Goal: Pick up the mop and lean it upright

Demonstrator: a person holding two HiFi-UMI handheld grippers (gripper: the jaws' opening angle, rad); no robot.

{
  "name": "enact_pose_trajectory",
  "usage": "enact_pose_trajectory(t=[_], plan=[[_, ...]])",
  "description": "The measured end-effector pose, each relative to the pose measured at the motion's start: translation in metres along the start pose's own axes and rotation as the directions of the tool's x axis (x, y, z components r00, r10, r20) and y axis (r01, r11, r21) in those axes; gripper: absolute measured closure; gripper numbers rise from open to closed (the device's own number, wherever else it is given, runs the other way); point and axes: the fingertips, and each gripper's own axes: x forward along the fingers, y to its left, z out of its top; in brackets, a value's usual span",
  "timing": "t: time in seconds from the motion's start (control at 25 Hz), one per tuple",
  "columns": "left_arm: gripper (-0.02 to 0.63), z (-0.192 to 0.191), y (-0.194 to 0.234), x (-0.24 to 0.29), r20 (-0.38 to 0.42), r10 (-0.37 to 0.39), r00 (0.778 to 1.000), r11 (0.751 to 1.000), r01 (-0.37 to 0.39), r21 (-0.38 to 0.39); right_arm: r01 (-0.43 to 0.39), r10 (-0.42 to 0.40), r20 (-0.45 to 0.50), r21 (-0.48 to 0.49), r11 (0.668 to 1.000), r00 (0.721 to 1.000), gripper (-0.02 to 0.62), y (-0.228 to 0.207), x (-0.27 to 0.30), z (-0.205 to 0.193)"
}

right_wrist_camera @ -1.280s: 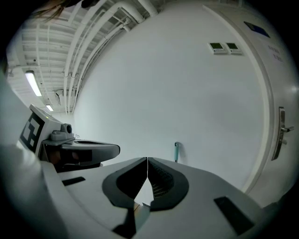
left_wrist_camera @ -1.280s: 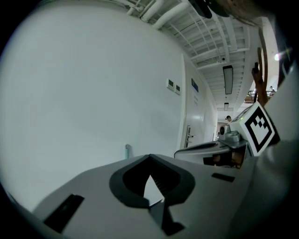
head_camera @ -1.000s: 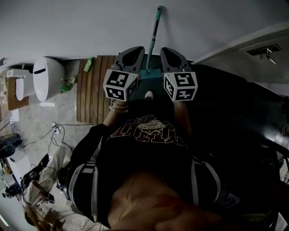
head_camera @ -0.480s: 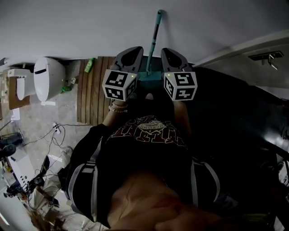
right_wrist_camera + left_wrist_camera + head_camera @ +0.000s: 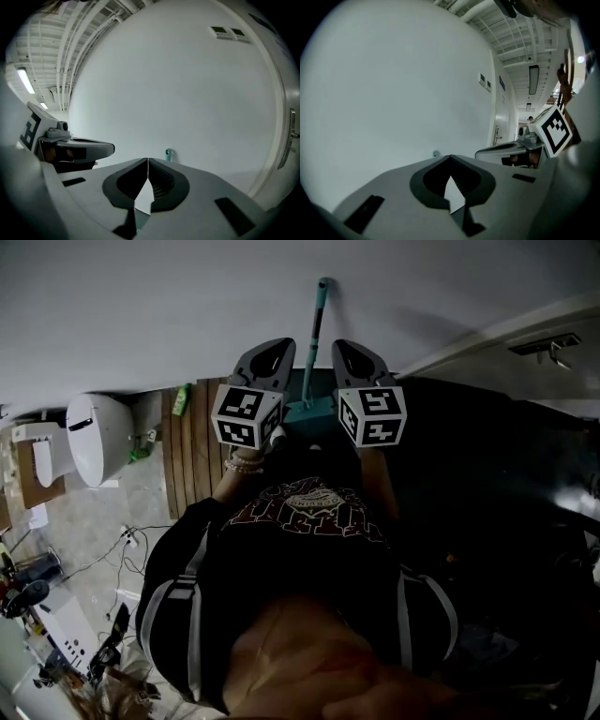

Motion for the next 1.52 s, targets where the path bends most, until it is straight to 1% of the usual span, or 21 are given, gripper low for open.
enact_pose_trajectory(t=[0.16,0.4,0.6,0.72,0.92,1.2,1.52], plan=[[0.561,0.004,0.021,0.010,-0.002,-0.030,1.000,1.000,0.030,0.007,0.031,-0.031,-0.010,0.008,0.999,0.999,0.575,0.000,0.022,0.003],[0.561,0.004,0.052,0.021,-0.025,-0.081,0.996,0.997,0.081,0.013,0.081,-0.081,-0.017,0.023,0.996,0.997,0.575,0.000,0.058,0.006],[0.560,0.004,0.064,0.029,-0.029,-0.113,0.993,0.993,0.114,0.023,0.120,-0.119,-0.029,0.042,0.992,0.992,0.575,-0.006,0.077,0.002],[0.561,0.000,0.069,0.032,-0.038,-0.120,0.992,0.993,0.121,0.017,0.133,-0.131,-0.045,0.049,0.990,0.990,0.575,-0.008,0.084,-0.004],[0.561,0.002,0.077,0.039,-0.032,-0.095,0.995,0.995,0.096,0.010,0.127,-0.124,-0.061,0.038,0.991,0.990,0.575,-0.018,0.094,-0.004],[0.560,0.011,0.079,0.058,-0.029,-0.045,0.999,0.999,0.045,-0.016,0.085,-0.083,-0.082,0.018,0.996,0.993,0.575,-0.041,0.116,0.002],[0.561,0.013,0.093,0.064,-0.031,0.034,0.999,0.999,-0.036,-0.039,0.050,-0.050,-0.103,0.002,0.999,0.993,0.575,-0.057,0.144,-0.002]])
